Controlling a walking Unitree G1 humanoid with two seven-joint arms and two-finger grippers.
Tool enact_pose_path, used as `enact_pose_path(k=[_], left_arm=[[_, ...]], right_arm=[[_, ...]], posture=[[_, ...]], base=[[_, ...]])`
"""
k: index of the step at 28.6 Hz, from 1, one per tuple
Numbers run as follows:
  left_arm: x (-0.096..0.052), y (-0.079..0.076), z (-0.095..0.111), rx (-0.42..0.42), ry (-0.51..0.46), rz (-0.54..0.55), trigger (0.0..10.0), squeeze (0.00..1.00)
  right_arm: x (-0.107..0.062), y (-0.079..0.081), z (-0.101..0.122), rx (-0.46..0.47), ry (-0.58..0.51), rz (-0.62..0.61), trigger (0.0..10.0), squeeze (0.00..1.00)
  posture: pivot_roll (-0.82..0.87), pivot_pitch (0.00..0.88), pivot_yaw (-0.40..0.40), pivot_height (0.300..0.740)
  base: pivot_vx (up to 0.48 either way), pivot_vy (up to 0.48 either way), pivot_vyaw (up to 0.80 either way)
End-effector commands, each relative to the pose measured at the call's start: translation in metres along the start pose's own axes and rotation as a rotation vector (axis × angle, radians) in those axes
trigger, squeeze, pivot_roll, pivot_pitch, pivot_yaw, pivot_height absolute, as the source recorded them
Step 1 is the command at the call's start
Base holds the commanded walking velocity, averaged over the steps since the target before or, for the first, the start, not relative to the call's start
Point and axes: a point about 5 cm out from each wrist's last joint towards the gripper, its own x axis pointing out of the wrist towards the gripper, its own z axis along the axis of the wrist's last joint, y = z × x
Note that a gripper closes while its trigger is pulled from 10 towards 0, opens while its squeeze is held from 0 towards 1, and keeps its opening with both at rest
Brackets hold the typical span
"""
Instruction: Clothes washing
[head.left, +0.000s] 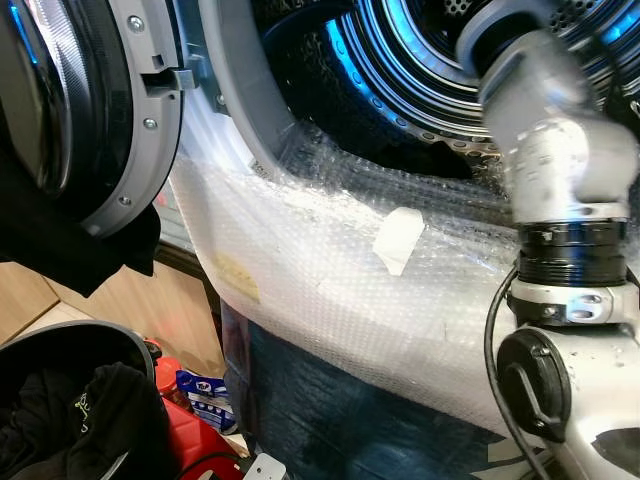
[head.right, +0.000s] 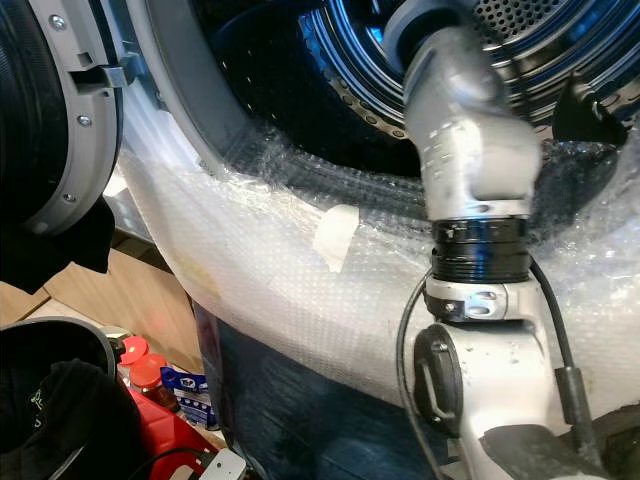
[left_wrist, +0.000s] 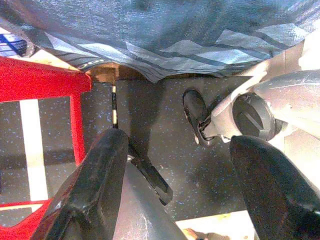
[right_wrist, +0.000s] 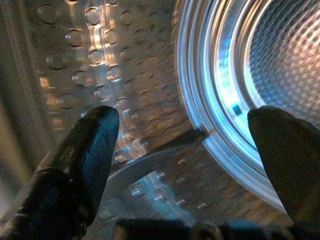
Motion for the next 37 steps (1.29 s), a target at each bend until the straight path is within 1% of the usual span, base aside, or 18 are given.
enact_pose_path(k=[1,2,4,6,7,11,15,17,18,20,21,22,23,28,34,35,36,37], left_arm=[[0.000,-0.002,-0.006,0.013,0.029,-0.009,10.0,0.00],[0.000,-0.002,-0.006,0.011,0.030,-0.010,10.0,0.00],[0.000,-0.002,-0.006,0.010,0.029,-0.011,10.0,0.00],[0.000,-0.002,-0.006,0.008,0.030,-0.011,10.0,0.00],[0.000,-0.002,-0.006,0.008,0.030,-0.011,10.0,0.00],[0.000,-0.003,-0.006,0.013,0.031,-0.012,10.0,0.00],[0.000,-0.002,-0.005,0.014,0.031,-0.010,10.0,0.00],[0.000,-0.002,-0.005,0.015,0.030,-0.009,10.0,0.00],[0.000,-0.001,-0.005,0.016,0.029,-0.008,10.0,0.00],[0.000,-0.001,-0.004,0.017,0.029,-0.009,10.0,0.00],[0.000,-0.001,-0.004,0.018,0.029,-0.009,10.0,0.00],[0.000,-0.001,-0.004,0.022,0.030,-0.009,10.0,0.00],[0.000,-0.001,-0.004,0.024,0.030,-0.009,10.0,0.00],[0.000,-0.001,-0.004,0.028,0.031,-0.007,10.0,0.00],[0.000,-0.002,-0.003,0.024,0.028,-0.006,10.0,0.00],[0.001,-0.002,-0.002,0.021,0.025,-0.005,10.0,0.00],[0.001,-0.002,-0.002,0.021,0.025,-0.005,10.0,0.00],[0.001,-0.003,-0.001,0.019,0.022,-0.004,10.0,0.00]], right_arm=[[-0.006,0.006,0.010,0.016,-0.014,0.052,10.0,0.00],[-0.013,0.006,0.014,0.073,-0.062,0.078,10.0,0.00],[-0.018,0.007,0.017,0.129,-0.083,0.128,10.0,0.00],[-0.025,0.011,0.017,0.181,-0.096,0.195,10.0,0.00],[-0.025,0.011,0.017,0.181,-0.096,0.195,10.0,0.00],[-0.044,0.020,0.016,0.275,-0.102,0.384,10.0,0.00],[-0.060,0.019,0.009,0.268,-0.099,0.475,10.0,0.00],[-0.072,0.026,0.005,0.284,-0.100,0.588,10.0,0.00],[-0.084,0.034,0.002,0.268,-0.101,0.687,10.0,0.00],[-0.092,0.038,-0.001,0.249,-0.097,0.751,10.0,0.00],[-0.094,0.039,-0.002,0.264,-0.097,0.764,10.0,0.00],[-0.098,0.041,-0.002,0.337,-0.109,0.804,10.0,0.00],[-0.103,0.042,-0.001,0.373,-0.123,0.847,10.0,0.00],[-0.131,0.049,-0.003,0.459,-0.138,1.035,10.0,0.00],[-0.145,0.053,-0.020,0.512,-0.068,1.101,10.0,0.00],[-0.150,0.050,-0.032,0.571,-0.023,1.086,10.0,0.00],[-0.150,0.050,-0.032,0.571,-0.023,1.086,10.0,0.00],[-0.156,0.047,-0.041,0.601,0.010,1.081,10.0,0.00]], posture=[[-0.09,0.012,-0.023,0.740],[-0.09,0.013,-0.025,0.740],[-0.09,0.016,-0.025,0.740],[-0.09,0.022,-0.022,0.740],[-0.09,0.022,-0.022,0.740],[-0.09,0.019,-0.021,0.740],[-0.09,0.018,-0.019,0.740],[-0.09,0.019,-0.017,0.740],[-0.09,0.014,-0.019,0.740],[-0.09,0.014,-0.017,0.740],[-0.09,0.014,-0.017,0.740],[-0.09,0.009,-0.016,0.740],[-0.09,0.009,-0.016,0.740],[-0.08,0.000,-0.017,0.740],[-0.07,0.000,-0.032,0.740],[-0.05,0.002,-0.045,0.740],[-0.05,0.002,-0.045,0.740],[-0.05,0.003,-0.045,0.740]], base=[[0.000,0.000,0.00],[0.000,0.000,0.00],[0.000,0.000,0.00],[0.000,0.000,0.00],[0.000,0.000,0.00],[0.000,0.000,0.00],[0.000,0.000,0.00],[0.000,0.000,0.00],[0.000,0.000,0.00],[0.000,0.000,0.00],[0.000,0.000,0.00],[0.000,0.000,0.00],[0.000,0.000,0.00],[0.000,0.000,0.00],[0.000,0.000,0.00],[0.000,0.000,0.00],[0.000,0.000,0.00],[0.000,0.000,0.00]])
